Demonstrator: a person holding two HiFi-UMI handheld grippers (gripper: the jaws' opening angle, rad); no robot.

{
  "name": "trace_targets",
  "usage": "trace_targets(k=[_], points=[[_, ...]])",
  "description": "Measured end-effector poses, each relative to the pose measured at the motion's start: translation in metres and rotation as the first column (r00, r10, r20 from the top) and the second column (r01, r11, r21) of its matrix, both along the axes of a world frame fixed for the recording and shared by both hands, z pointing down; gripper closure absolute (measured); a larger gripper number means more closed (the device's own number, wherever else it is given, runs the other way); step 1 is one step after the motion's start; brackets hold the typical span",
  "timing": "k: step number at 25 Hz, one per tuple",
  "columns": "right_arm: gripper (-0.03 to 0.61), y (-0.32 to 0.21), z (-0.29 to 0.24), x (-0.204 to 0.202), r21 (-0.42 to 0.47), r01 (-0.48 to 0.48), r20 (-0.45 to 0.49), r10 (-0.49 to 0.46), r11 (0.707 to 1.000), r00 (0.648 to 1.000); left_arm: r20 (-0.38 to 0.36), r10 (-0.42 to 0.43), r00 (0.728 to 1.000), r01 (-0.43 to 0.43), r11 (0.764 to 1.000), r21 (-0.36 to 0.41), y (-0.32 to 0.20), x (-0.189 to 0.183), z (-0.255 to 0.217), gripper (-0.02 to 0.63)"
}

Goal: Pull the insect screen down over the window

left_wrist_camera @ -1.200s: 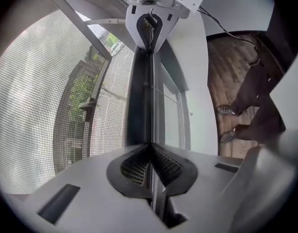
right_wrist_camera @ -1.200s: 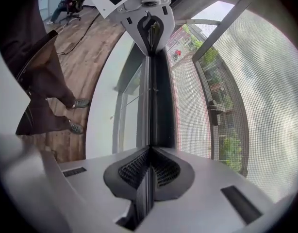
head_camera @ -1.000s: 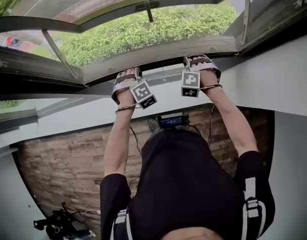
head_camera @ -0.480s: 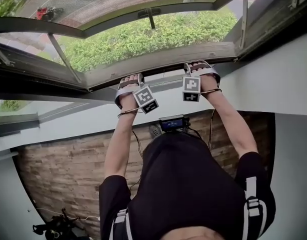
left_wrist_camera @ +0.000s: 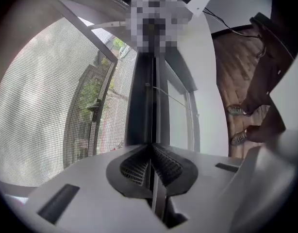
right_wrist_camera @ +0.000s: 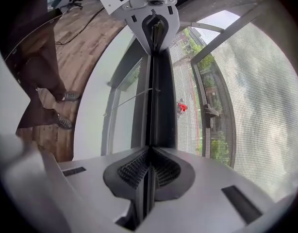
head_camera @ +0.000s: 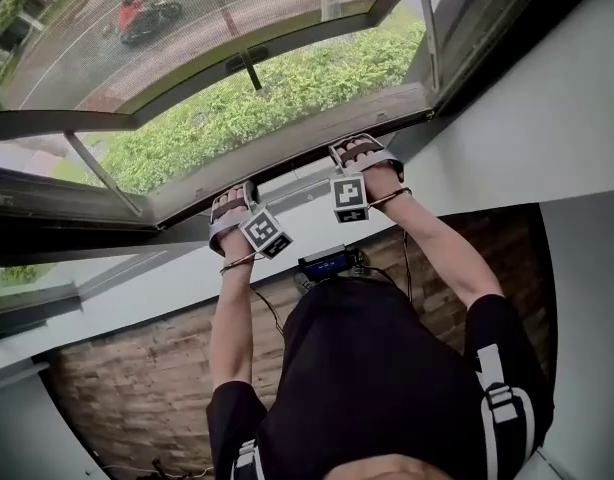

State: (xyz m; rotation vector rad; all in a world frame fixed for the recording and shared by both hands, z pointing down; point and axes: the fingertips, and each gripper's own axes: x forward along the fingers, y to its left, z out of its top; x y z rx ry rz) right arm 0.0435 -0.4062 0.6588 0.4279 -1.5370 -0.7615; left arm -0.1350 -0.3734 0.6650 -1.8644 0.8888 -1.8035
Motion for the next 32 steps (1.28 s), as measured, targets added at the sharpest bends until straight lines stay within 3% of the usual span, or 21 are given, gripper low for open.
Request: trace_targets(k=[8,13,15,17,18,19,20,23,24,25,27,30,32], points=[[0.559,0.003,0.003,0.008,0.039,-0.02,0.019,0.019,0.999,1.0,-0.055,-0.029,0.998,0.032,0.999,0.042,0.001,0.004,0.0,0.593],[0.558,0.009,-0.018,0.011,0.059,-0.071,0.167,0.06,0.996,0.984,-0.158,-0.083,0.984,0.097,0.992,0.084,0.005,0.007,-0.018,0.569],[0.558,0.019,-0.025,0.015,0.009,-0.11,0.25,0.104,0.994,0.963,-0.226,-0.114,0.967,0.136,0.987,0.084,0.009,0.01,-0.027,0.569],[0.558,0.032,-0.029,0.016,-0.056,-0.139,0.34,0.15,0.989,0.928,-0.34,-0.182,0.923,0.21,0.976,0.05,0.019,0.013,-0.033,0.569],[0.558,0.039,-0.031,0.015,-0.093,-0.143,0.387,0.168,0.985,0.907,-0.416,-0.23,0.88,0.261,0.965,0.017,0.026,0.014,-0.037,0.569],[0.558,0.046,-0.031,0.016,-0.128,-0.14,0.433,0.182,0.982,0.883,-0.503,-0.282,0.817,0.31,0.95,-0.029,0.035,0.018,-0.041,0.569],[0.558,0.053,-0.031,0.019,-0.163,-0.136,0.478,0.199,0.977,0.855,-0.597,-0.332,0.731,0.352,0.932,-0.088,0.043,0.024,-0.045,0.569],[0.558,0.077,-0.043,0.027,-0.26,-0.131,0.605,0.267,0.957,0.75,-0.815,-0.437,0.38,0.395,0.874,-0.283,0.073,0.044,-0.061,0.569],[0.558,0.083,-0.045,0.028,-0.284,-0.119,0.637,0.28,0.951,0.718,-0.848,-0.447,0.285,0.395,0.861,-0.321,0.083,0.047,-0.066,0.57],[0.558,0.088,-0.044,0.028,-0.304,-0.102,0.665,0.288,0.947,0.689,-0.867,-0.448,0.217,0.394,0.853,-0.343,0.093,0.049,-0.069,0.571],[0.558,0.099,-0.043,0.027,-0.346,-0.07,0.716,0.312,0.935,0.625,-0.889,-0.439,0.134,0.391,0.847,-0.359,0.113,0.05,-0.074,0.571],[0.558,0.118,-0.038,0.026,-0.434,-0.036,0.77,0.392,0.9,0.504,-0.909,-0.415,0.046,0.39,0.845,-0.366,0.143,0.046,-0.087,0.571],[0.558,0.135,-0.04,0.023,-0.476,-0.025,0.781,0.436,0.879,0.446,-0.919,-0.393,-0.013,0.387,0.846,-0.367,0.161,0.037,-0.102,0.571]])
